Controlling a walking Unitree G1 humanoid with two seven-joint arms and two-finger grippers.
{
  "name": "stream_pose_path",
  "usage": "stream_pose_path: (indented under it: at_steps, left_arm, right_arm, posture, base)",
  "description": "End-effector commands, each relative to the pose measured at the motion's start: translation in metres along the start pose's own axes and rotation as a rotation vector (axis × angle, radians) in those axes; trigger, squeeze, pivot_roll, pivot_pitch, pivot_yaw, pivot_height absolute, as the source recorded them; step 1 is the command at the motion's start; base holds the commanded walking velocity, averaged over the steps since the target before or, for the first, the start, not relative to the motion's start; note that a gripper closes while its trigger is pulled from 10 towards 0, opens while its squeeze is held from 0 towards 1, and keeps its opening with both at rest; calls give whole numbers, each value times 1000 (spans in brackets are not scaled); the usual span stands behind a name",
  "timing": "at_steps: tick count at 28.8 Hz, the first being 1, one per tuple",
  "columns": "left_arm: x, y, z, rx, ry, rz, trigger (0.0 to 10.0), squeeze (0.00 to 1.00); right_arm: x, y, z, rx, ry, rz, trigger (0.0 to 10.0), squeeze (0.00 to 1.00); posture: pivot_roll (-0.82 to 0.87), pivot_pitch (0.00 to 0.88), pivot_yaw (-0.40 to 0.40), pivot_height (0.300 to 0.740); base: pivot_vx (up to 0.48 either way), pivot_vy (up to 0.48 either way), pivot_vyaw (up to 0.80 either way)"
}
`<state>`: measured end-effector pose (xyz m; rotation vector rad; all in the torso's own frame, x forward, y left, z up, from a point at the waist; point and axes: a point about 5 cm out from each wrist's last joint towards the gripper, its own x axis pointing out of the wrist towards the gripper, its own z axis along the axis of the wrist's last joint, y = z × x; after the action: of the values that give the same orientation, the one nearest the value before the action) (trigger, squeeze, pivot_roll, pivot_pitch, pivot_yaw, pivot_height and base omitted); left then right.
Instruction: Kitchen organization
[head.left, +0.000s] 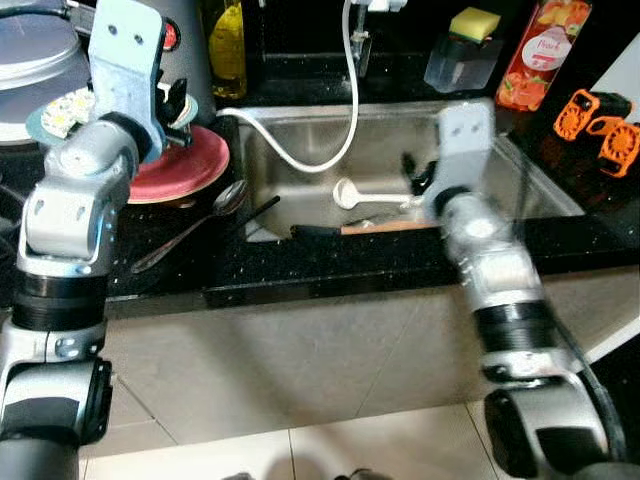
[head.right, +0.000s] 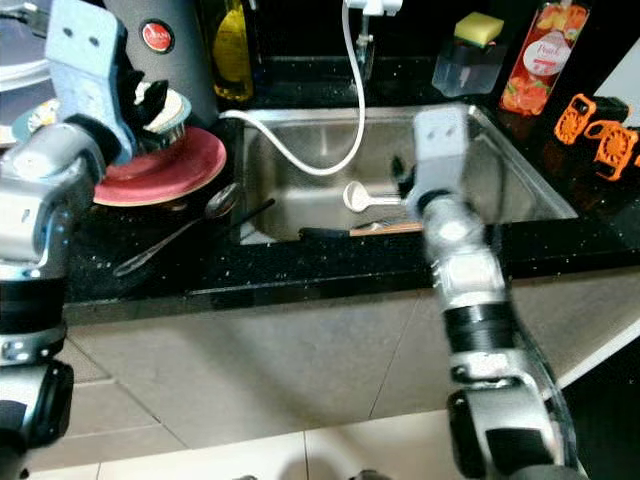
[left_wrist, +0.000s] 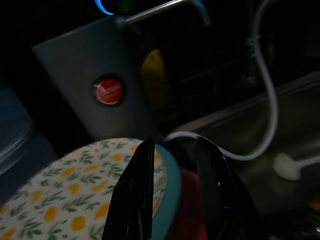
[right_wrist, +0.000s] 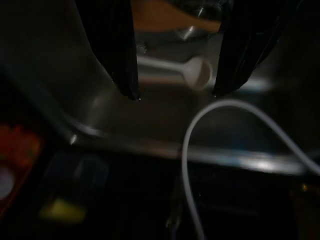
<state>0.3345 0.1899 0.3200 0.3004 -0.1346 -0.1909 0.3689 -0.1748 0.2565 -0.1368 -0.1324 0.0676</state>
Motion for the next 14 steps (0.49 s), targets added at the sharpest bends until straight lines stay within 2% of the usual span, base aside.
stream_pose_path:
  at_steps: [1,4,7,8,10,12,14]
  left_arm:
    - [-3,-6,-1,35,17,-65,10000,0]
    - [-5,-5,-6,83,23,-74,10000,0]
    - [-4,-8,-16,135,56,-144,10000,0]
    - [-3,-9,-24,117,96,-158,10000,0]
    - [-2,-10,-37,59,181,-172,10000,0]
    - [-3,-12,-46,-16,242,-168,10000,0]
    - [-6,-19,-52,-69,271,-204,10000,0]
  right_arm:
    - [-4,-15,14,34,-34,36,10000,0]
    - [-7,-30,20,18,-65,47,10000,0]
    - [-10,-47,15,1,-16,42,10000,0]
    - [-12,-55,11,-56,-5,18,10000,0]
    - [-16,-65,4,-108,22,4,10000,0]
    - [-21,-70,-1,-82,59,32,10000,0]
    - [-27,-67,-4,-47,83,86,10000,0]
  posture:
    - [109,0,-6,740]
    - [107,0,-7,740]
    - [105,0,-9,740]
    - [102,4,-13,740]
    - [99,5,-13,740]
    - [89,8,-9,740]
    - [81,14,-4,740]
  base:
    - [0,0,0]
    - [0,0,0]
    - [0,0,0]
    - [0,0,0]
    - [0,0,0]
    - [0,0,0]
    - [0,0,0]
